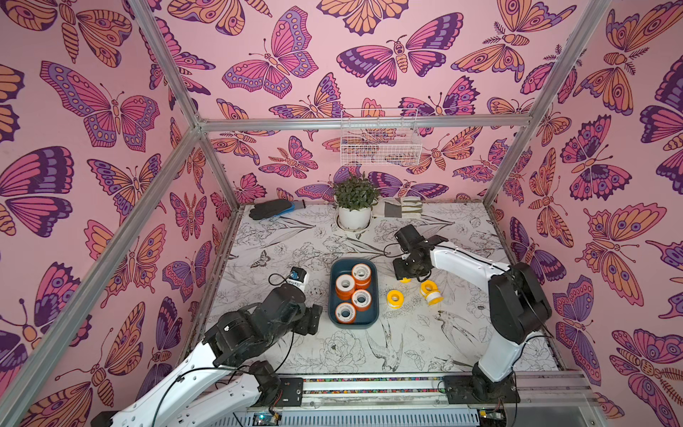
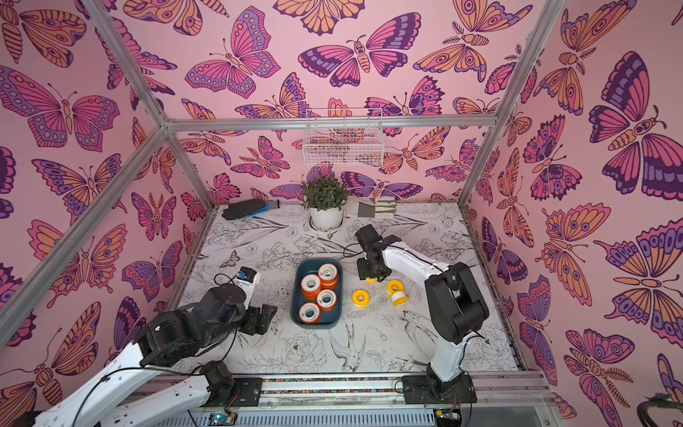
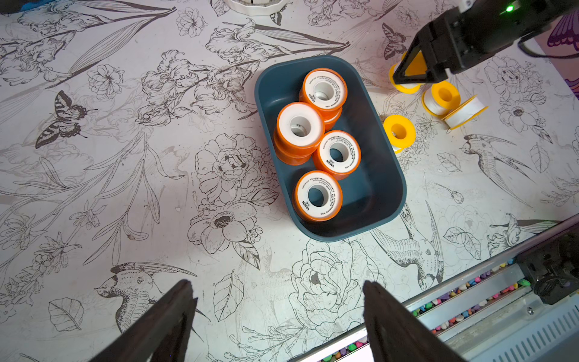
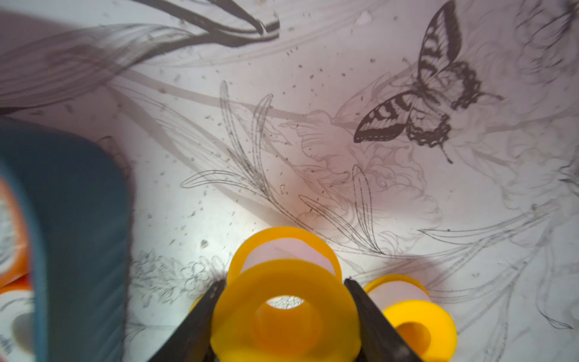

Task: Put the sealing tape into the storage box
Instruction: Pick up the sealing tape at the center of the board.

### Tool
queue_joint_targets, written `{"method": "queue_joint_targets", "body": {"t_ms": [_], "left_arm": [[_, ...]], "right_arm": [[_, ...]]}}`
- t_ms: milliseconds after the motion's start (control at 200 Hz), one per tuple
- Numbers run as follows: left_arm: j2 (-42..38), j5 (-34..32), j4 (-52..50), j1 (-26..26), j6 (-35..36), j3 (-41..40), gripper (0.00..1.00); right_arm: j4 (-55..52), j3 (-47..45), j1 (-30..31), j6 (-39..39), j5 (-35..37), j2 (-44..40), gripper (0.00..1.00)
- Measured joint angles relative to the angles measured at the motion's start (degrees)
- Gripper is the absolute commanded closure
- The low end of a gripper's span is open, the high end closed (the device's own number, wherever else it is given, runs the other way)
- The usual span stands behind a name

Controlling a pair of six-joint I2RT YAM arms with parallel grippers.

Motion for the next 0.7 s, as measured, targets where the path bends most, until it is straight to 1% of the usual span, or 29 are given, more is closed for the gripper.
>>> {"method": "queue_joint_targets", "body": {"t_ms": [160, 325, 526, 696], "left_arm": [[0.28, 0.0, 0.0, 0.0, 0.0, 0.0, 0.12], [0.42, 0.0, 0.0, 0.0, 0.0, 0.0, 0.12], [0.42, 0.0, 0.0, 0.0, 0.0, 0.0, 0.12], [0.39, -0.02, 0.0, 0.0, 0.0, 0.0, 0.12]], "right_arm": [[-2.58, 0.42, 4.31, 0.26, 0.44, -5.66, 0.41], [-4.57, 2.12, 10.05, 0.66, -0.22, -6.54, 0.41], [-6.21, 7.1, 16.61, 1.88, -2.03, -4.63, 0.41], [-6.47, 11.89, 19.78, 2.14, -3.3, 0.55, 0.41]]}}
